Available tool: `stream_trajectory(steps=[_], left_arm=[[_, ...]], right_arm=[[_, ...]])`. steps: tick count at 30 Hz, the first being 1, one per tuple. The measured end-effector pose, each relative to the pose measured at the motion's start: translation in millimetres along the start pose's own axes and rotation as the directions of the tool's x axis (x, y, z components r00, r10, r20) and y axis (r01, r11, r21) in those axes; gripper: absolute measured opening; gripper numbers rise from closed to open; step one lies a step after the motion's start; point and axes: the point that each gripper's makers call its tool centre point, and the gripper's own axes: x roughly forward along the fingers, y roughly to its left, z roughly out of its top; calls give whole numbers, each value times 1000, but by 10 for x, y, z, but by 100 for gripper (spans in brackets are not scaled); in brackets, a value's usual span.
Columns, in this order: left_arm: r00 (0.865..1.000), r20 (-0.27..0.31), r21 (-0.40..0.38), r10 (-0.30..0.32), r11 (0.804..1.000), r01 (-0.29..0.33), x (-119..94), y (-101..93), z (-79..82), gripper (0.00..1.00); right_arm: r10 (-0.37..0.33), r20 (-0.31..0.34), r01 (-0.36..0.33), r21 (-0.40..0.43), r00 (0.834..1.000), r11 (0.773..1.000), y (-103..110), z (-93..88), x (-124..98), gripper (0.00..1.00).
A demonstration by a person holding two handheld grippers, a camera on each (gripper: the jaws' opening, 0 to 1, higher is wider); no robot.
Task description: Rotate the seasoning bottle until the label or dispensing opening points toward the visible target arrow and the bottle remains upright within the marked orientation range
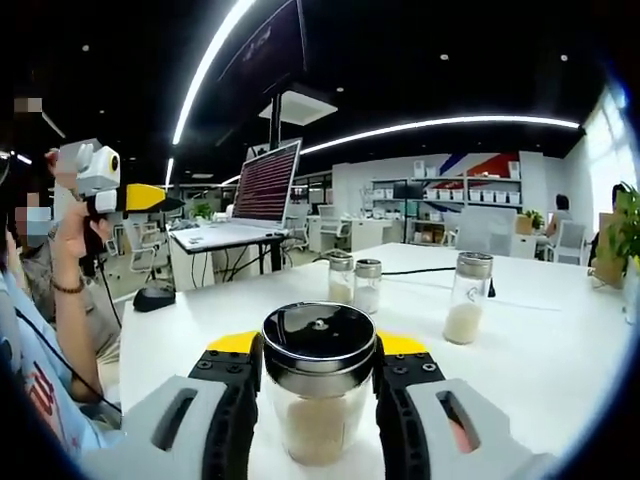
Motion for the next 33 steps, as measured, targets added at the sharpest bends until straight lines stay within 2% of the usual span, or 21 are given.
stream_trajectory(steps=[3,7,11,14,17,23,25,26,29,33], left_arm=[[1000,2,-3,-1,1000,1,-1,-2,0,98],[1000,3,0,-2,1000,2,-7,-4,8,98],[1000,1,-1,0,1000,0,-1,11,8,98],[1000,1,-1,-2,1000,2,2,6,9,98],[1000,2,-2,-4,1000,4,3,1,13,98],[1000,5,0,0,1000,0,-6,11,22,98],[1000,2,-2,-1,1000,1,-4,17,17,98],[1000,1,-3,-1,1000,1,-4,20,16,98],[1000,2,-2,1,1000,-1,-7,23,19,98],[1000,6,-2,4,1000,-4,-15,22,27,98]], right_arm=[[-12,-14,12,-8,1000,1000,-8,-19,6,67],[-7,-9,7,12,1000,1000,-22,-4,-7,70],[7,-20,-7,-21,1000,1000,4,12,-16,77],[49,-7,-49,-48,999,998,56,71,-14,83],[70,-42,-73,-81,997,994,90,40,28,91],[107,-27,-109,-77,994,991,95,100,19,99],[157,-16,-157,-53,988,986,135,123,16,99],[185,10,-185,-30,983,982,161,157,20,99],[274,46,-276,37,961,961,216,200,11,99],[303,35,-303,-18,952,953,187,207,15,99]])
